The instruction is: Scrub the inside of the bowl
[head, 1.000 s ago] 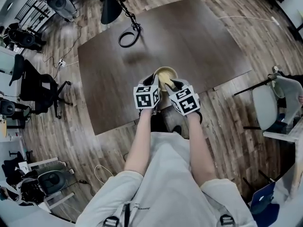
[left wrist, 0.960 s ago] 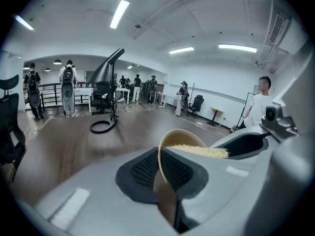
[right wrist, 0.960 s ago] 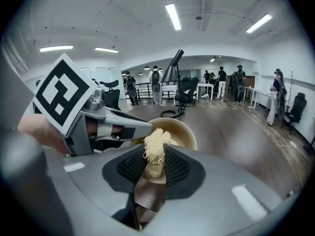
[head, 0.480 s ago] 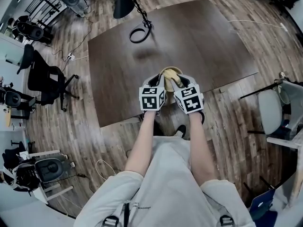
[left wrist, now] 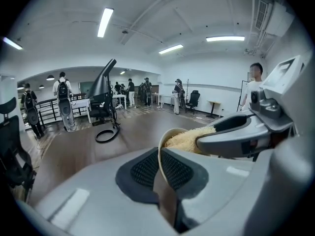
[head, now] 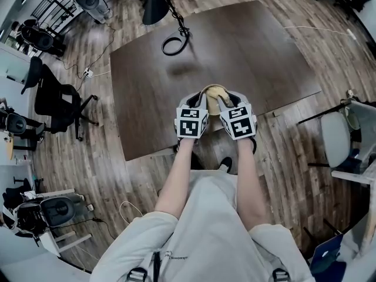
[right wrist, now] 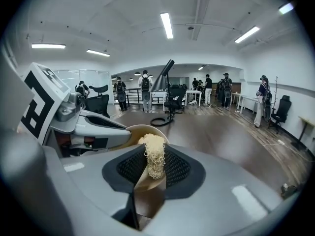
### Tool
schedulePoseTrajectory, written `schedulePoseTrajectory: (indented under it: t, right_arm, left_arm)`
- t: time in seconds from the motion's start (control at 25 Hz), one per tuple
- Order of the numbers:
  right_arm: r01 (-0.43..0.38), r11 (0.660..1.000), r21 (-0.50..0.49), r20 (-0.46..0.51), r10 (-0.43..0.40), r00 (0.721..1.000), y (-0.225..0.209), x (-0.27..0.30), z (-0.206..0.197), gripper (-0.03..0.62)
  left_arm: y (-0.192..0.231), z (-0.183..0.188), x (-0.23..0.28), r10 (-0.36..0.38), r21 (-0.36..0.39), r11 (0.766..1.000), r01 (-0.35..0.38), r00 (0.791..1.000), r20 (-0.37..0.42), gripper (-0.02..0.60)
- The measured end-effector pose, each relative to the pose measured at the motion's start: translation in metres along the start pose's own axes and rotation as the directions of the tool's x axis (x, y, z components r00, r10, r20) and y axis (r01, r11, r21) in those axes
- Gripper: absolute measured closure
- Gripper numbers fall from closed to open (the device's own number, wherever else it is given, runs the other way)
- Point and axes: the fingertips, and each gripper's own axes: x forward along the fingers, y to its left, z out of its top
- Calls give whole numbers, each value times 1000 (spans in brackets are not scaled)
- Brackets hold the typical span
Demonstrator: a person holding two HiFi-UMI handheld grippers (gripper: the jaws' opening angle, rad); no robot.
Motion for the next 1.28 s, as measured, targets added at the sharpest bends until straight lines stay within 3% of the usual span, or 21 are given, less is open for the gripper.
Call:
schedulePoseTrajectory:
  t: [0.36,0.56,0.88,1.04,1.28]
  right_arm:
    - [30,999,-25,-19,-30,999,-8,-1,-4,476]
    - [29,989,-143,-64,-38,997,6,-2,0,476]
    - [-30,988,-151,-87,17,996,25,-1,-2,477]
    - [-59,976,-210,-127,33,991,40,2,-1,477]
    - [-158,959,-237,-203,110,973,64,1,-5,477]
  left_arm:
    - [13,9,1,11,1,1000,-11,1000,14,564]
    - [24,10,-3,31,3,999,-31,999,23,566]
    - [42,10,-14,86,-18,996,-85,995,54,565]
    - [52,7,-20,99,-49,994,-96,993,60,566]
    - [57,8,-25,119,-69,991,-114,990,73,566]
